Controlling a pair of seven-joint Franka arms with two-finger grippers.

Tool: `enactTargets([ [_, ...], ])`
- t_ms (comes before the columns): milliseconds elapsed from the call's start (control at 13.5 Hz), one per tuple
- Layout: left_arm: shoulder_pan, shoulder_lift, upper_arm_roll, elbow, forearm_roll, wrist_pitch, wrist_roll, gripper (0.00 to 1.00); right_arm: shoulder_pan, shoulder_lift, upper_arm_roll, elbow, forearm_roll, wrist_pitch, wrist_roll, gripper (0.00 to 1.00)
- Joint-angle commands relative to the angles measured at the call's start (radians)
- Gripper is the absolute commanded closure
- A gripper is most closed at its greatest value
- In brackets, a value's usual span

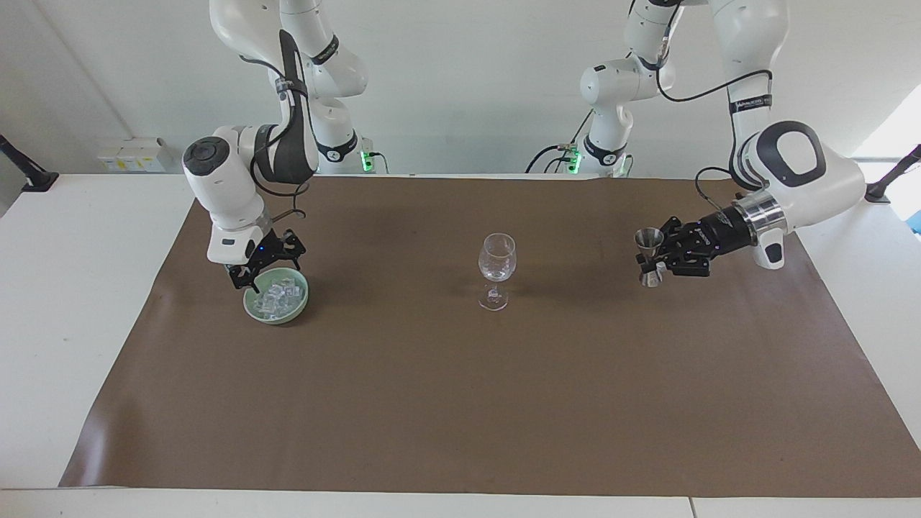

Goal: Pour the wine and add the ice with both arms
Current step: 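Reach and grasp the green ice cup with the right gripper, then lift the cup with the right gripper while the left gripper lowers the jigger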

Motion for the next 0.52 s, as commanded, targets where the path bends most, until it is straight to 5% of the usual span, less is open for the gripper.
enactTargets([
  [0,0.045,0.138,-0.007,0.120,-0.025,-0.105,0.032,1.00,-0.009,0.013,0.008,-0.011,0.016,0.035,-0.019,0.00],
  [74,0.059,0.165,-0.007,0.129,-0.031,-0.122,0.032,1.00,-0.009,0.013,0.008,-0.014,0.016,0.039,-0.019,0.00],
  [445,0.121,0.284,-0.007,0.210,-0.040,-0.190,0.029,1.00,-0.012,0.022,0.005,-0.025,0.016,0.051,-0.016,0.32],
])
